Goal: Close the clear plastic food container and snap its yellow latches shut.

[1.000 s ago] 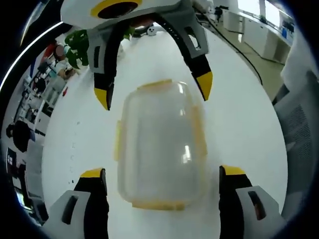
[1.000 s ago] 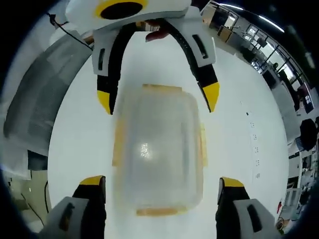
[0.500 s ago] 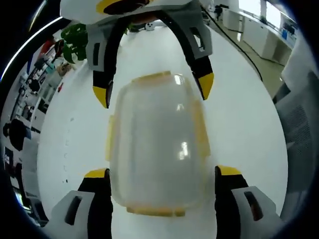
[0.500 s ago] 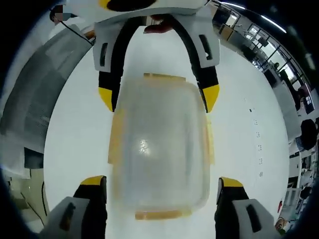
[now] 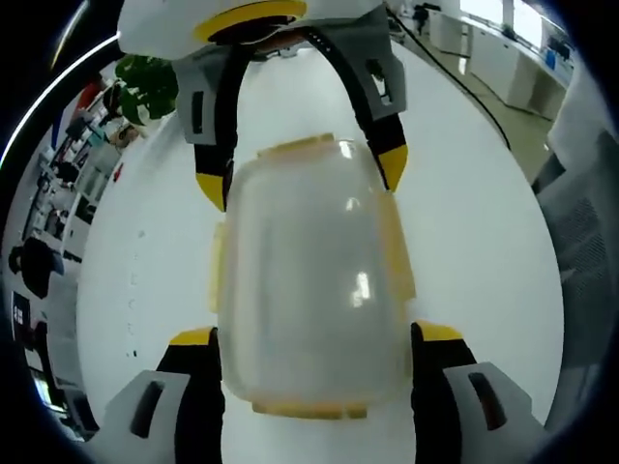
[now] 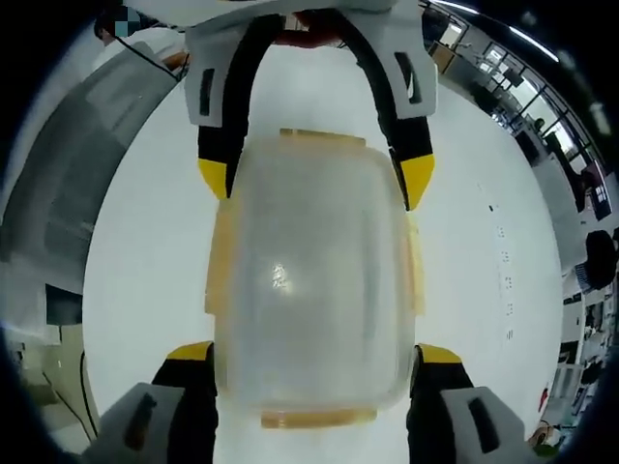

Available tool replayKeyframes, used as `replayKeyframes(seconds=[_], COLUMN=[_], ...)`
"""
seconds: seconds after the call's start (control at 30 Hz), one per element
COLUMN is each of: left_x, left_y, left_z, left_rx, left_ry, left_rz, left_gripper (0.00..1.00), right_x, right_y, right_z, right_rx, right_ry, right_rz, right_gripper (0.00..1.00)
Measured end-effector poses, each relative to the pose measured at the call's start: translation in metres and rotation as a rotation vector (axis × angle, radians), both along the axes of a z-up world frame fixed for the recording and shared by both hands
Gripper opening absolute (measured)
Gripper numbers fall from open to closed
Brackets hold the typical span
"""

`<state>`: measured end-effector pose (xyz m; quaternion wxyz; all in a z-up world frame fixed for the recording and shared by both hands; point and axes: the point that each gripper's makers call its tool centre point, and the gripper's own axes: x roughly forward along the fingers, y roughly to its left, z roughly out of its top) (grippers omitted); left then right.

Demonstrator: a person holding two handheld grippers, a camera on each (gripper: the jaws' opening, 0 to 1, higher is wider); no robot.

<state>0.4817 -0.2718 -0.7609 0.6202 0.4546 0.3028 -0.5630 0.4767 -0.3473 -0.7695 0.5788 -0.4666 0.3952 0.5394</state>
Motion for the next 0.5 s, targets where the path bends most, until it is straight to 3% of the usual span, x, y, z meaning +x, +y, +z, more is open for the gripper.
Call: replayKeyframes(seconds=[0.5], left_x=[-0.01], left_y=[0.018], left_z=[-0.001], left_rx=[0.049], left_ry=[0.005], left_rz=[-0.001], left_gripper=[0.78], right_x=[-0.01], right_y=[0.017], right_z=[0.0], right_rx=[-0.015], right_ry=[0.029], right_rz=[0.002], right_gripper=[0.82])
